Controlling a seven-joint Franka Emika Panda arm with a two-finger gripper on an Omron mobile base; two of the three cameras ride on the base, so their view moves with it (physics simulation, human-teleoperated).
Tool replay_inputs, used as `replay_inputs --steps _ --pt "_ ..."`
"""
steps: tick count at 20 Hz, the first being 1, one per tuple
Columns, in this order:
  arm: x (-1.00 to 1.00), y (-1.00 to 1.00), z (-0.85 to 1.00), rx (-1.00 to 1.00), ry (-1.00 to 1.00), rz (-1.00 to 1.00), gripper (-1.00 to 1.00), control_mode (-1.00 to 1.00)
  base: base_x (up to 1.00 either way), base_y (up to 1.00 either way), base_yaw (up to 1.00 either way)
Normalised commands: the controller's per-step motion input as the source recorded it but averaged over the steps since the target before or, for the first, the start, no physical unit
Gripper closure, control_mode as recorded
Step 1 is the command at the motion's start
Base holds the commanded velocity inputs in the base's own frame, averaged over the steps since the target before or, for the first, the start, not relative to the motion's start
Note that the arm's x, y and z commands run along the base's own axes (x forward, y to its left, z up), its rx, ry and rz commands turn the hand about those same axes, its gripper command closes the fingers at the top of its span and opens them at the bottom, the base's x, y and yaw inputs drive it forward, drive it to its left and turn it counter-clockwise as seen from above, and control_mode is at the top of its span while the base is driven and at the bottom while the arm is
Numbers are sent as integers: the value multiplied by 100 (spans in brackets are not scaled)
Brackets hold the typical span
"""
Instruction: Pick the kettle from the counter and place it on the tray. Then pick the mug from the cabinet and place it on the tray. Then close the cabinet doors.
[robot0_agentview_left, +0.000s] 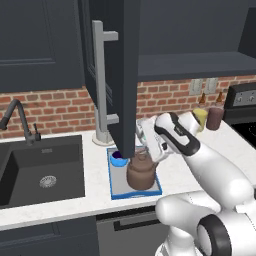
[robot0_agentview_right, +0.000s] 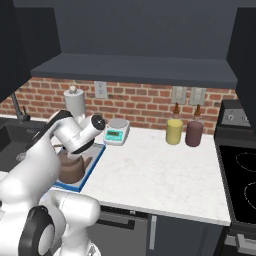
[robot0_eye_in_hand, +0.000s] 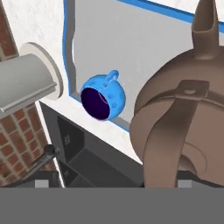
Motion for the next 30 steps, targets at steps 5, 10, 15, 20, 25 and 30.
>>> replay_inputs --steps 5,10,15,20,25,30 --pt "-31 0 0 2 0 0 -100 -100 0 0 0" --pt "-8 0 0 0 0 0 -100 -100 0 0 0" --pt "0 0 -1 0 0 0 -100 -100 0 0 0" --pt "0 -1 -13 1 0 0 -100 -100 0 0 0" --pt "-32 -16 3 6 0 0 -100 -100 0 0 0" --pt "-63 -21 35 9 0 -3 -100 -100 0 0 0"
